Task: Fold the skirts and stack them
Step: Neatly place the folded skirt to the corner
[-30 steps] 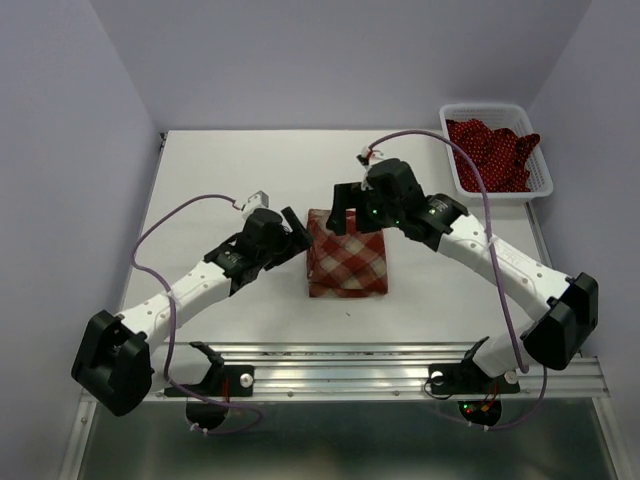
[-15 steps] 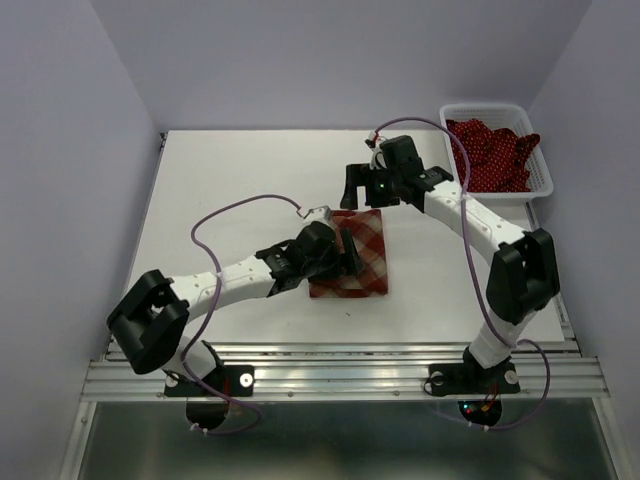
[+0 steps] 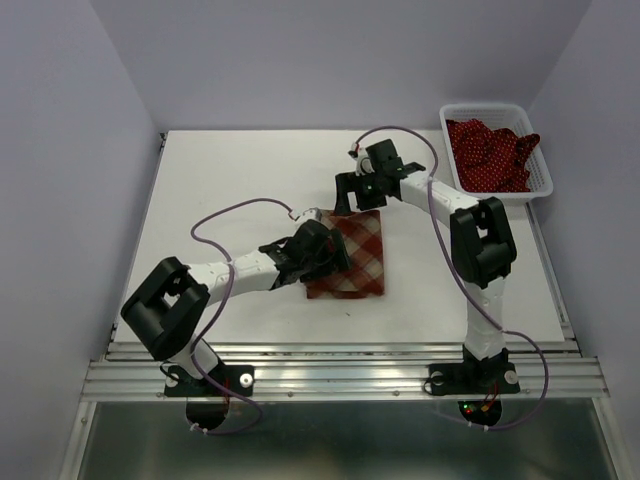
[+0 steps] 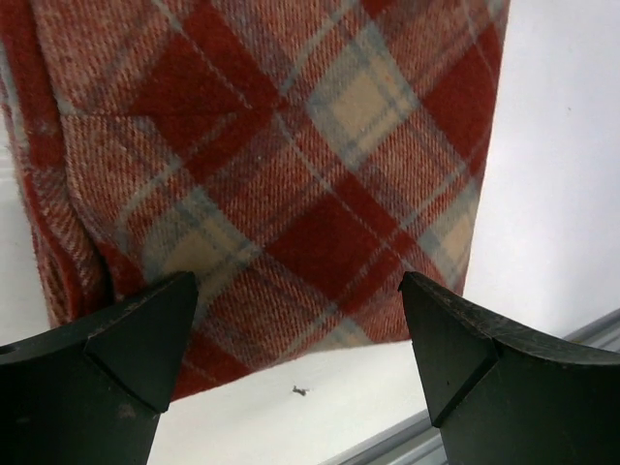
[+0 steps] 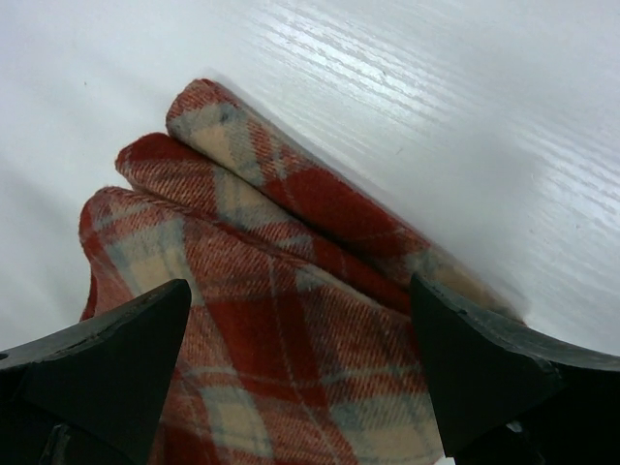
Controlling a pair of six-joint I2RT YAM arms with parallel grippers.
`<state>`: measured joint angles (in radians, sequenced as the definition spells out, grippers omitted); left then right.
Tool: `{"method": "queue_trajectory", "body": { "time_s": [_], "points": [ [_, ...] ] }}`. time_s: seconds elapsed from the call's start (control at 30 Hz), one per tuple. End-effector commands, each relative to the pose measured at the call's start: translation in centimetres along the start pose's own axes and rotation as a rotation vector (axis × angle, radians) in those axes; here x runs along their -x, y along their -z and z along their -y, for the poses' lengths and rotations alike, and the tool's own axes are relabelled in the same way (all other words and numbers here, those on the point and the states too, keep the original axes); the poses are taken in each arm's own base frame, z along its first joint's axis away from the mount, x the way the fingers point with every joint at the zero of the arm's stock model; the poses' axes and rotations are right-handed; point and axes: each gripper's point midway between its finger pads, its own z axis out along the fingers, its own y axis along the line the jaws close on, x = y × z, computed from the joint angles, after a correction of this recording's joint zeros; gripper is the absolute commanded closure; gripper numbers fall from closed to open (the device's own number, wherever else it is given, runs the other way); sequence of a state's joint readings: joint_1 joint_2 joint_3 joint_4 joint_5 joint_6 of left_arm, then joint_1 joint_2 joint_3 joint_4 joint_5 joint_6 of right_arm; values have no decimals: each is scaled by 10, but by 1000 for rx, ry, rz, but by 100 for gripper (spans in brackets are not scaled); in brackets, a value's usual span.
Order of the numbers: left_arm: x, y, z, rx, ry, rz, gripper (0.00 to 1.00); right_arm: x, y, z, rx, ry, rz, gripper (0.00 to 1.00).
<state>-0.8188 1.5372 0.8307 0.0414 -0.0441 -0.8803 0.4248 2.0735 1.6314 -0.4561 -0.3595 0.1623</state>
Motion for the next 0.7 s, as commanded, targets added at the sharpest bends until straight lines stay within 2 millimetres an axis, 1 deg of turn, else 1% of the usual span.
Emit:
{"method": "queue_trajectory", "body": {
  "time_s": [0.0, 0.1, 0.17, 0.23, 0.27, 0.37, 0.4, 0.43, 0.47, 0.5, 0.53, 0.6, 0.63, 0.67],
  "points": [
    [8, -5, -18, 42, -26, 15, 1, 28, -3, -9, 59, 108, 69, 0],
    [14, -6, -17, 41, -45, 22, 1, 24, -11, -1, 39, 110, 56, 0],
    [19, -4, -16, 44, -63, 29, 1, 20, -14, -1, 46, 108, 46, 0],
    [33, 1, -9, 50, -93, 65, 1, 11, -14, -2, 60, 101, 37, 0],
    [43, 6, -1, 49, -103, 82, 1, 2, -16, 0, 60, 93, 27, 0],
    [61, 25, 12, 40, -126, 127, 1, -4, -11, 1, 44, 75, 30, 0],
    [67, 32, 18, 25, -125, 145, 1, -12, -12, 5, 32, 65, 21, 0],
    [73, 43, 22, 11, -122, 165, 1, -12, -8, 5, 22, 66, 28, 0],
    [74, 48, 22, 10, -112, 172, 1, -14, -8, 7, 12, 64, 34, 0],
    [75, 57, 22, 5, -104, 186, 1, -22, -7, 15, -5, 43, 22, 0],
    [74, 61, 18, 13, -95, 189, 1, -26, -8, 16, -6, 35, 16, 0],
    [65, 65, 3, 50, -57, 176, 1, -29, -3, 17, -6, -2, 23, 0],
    [62, 68, -1, 55, -39, 175, 1, -31, -2, 16, -2, -10, 27, 0],
    [62, 76, -2, 43, -16, 187, 1, -40, 3, 15, -4, -29, 20, 0]
  ]
}}
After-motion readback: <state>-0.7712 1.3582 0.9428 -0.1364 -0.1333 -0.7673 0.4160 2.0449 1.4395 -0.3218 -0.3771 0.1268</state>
